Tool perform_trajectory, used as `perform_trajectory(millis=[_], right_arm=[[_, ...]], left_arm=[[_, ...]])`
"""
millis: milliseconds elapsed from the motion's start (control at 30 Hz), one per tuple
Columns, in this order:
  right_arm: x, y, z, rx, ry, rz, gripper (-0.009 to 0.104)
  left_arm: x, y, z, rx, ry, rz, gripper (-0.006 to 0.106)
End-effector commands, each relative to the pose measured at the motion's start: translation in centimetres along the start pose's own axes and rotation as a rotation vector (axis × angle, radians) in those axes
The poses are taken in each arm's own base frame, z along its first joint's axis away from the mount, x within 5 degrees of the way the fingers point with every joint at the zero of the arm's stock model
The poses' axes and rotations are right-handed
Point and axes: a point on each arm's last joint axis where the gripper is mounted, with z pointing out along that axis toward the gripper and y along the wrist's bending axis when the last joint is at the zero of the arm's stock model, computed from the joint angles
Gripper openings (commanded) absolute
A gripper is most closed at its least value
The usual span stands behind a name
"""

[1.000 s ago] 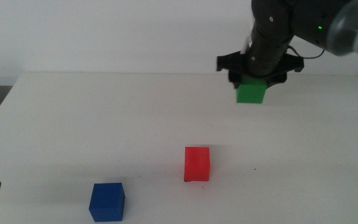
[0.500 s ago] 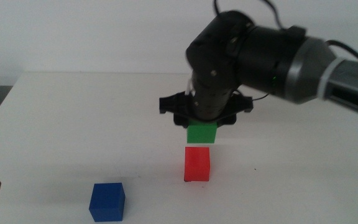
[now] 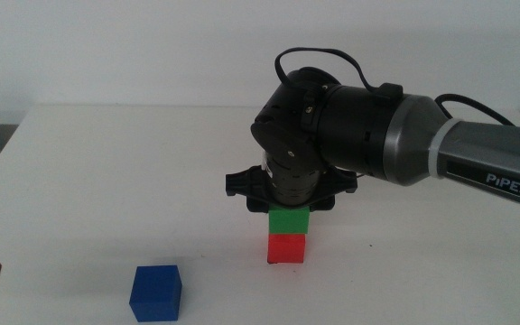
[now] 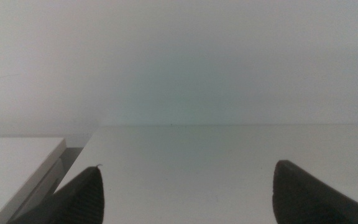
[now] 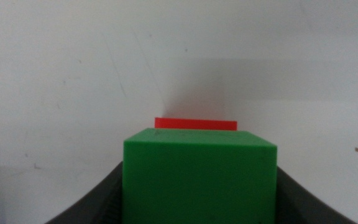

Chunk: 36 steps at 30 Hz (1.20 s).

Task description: Stack red cubes first, then green, then blue cubes in a specific spot.

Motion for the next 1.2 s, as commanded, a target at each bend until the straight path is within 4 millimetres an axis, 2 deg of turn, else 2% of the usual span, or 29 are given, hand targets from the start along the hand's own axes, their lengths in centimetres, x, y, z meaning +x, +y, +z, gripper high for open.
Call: perform_trajectory(millis=[0,433,767,800,833,1000,1167], right_arm=[[-0.1,0.0,-0.1,-0.003,-0.024,-0.007,0.013],[0.1,0.5,1.6,0.007,-0.016,-0.032,0.013],[0.3,0.3,1.6,0.026,0.002,-0.025,0.013],[0.4,0.4,1.9,0.027,0.007,-0.025,0.016],[0.4,0.4,1.9,0.027,0.007,-0.025,0.052],[0.4,0.4,1.9,0.027,0.007,-0.025,0.060],[0.2,0.3,1.4,0.021,-0.002,-0.046,0.076]], left_arm=[[-0.1,0.0,0.0,0.003,-0.012,-0.001,0.091],[-0.1,0.0,0.0,0.003,-0.012,-0.001,0.091],[-0.1,0.0,0.0,0.003,-0.012,-0.001,0.091],[-0.1,0.0,0.0,0.003,-0.012,-0.001,0.091],[-0.1,0.0,0.0,0.003,-0.012,-0.001,0.091],[-0.1,0.0,0.0,0.003,-0.012,-0.001,0.091],[-0.1,0.0,0.0,0.003,-0.012,-0.001,0.091]])
